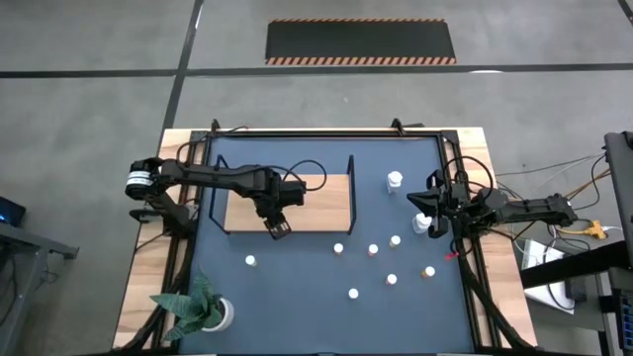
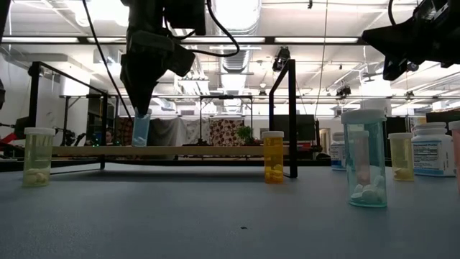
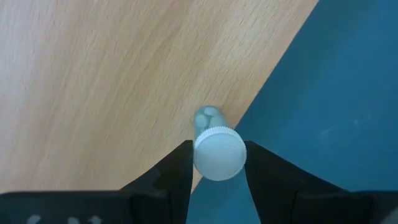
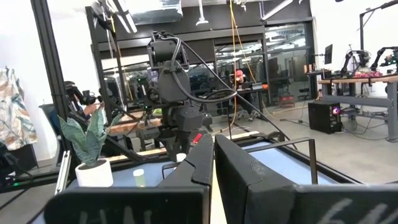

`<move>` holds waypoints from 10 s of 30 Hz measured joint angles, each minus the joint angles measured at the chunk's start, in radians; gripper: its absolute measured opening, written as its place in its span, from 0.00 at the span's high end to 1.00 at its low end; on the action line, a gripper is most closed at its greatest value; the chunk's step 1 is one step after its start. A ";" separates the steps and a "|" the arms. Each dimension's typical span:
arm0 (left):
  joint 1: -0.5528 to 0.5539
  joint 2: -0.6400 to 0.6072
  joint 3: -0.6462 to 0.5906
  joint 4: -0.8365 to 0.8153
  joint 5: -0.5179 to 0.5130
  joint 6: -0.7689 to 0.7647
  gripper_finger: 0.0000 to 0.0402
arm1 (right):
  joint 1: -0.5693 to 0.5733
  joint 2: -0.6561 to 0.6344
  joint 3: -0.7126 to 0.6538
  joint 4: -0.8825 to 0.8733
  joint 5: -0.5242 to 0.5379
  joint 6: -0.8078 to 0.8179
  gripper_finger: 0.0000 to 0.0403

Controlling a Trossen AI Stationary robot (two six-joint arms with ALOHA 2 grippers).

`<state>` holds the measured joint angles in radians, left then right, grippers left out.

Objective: Pick and place medicine bottles onto shelf by color
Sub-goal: Put the blue pill bottle on the shelf, then put the right yellow pill bottle on the shelf, then put the top white pill bottle on the shelf

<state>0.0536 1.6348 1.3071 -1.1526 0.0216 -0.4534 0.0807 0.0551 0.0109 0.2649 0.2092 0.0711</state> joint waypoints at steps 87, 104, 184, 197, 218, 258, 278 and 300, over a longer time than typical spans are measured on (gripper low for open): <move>-0.266 -0.687 -0.679 1.564 -0.449 0.982 0.44 | 0.195 1.083 1.058 -1.283 -0.030 0.334 0.98; -0.266 -0.687 -0.679 1.590 -0.448 0.981 0.44 | 0.244 1.136 0.923 -1.255 -0.078 0.406 0.56; -0.265 -0.687 -0.678 1.590 -0.449 0.985 0.44 | 0.248 1.128 1.157 -1.429 -0.023 0.462 0.70; -0.265 -0.687 -0.678 1.588 -0.451 0.985 0.44 | 0.230 1.244 1.583 -1.472 0.046 0.381 0.71; -0.266 -0.842 -0.768 1.593 -0.536 0.975 0.44 | 0.013 1.690 2.108 -1.524 -0.106 0.065 0.71; -0.265 -0.940 -0.825 1.589 -0.528 0.956 0.44 | -0.112 1.952 1.993 -1.375 -0.244 -0.100 0.71; -0.266 -0.943 -0.825 1.590 -0.528 0.955 0.44 | -0.111 1.946 1.854 -1.328 -0.243 -0.118 0.69; -0.266 -0.937 -0.825 1.590 -0.528 0.955 0.44 | -0.112 1.834 1.866 -1.338 -0.235 -0.118 0.55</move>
<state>-0.2123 0.6978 0.4820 0.4370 -0.5060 0.5018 -0.0311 1.8888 1.8767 -1.0733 -0.0254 -0.0467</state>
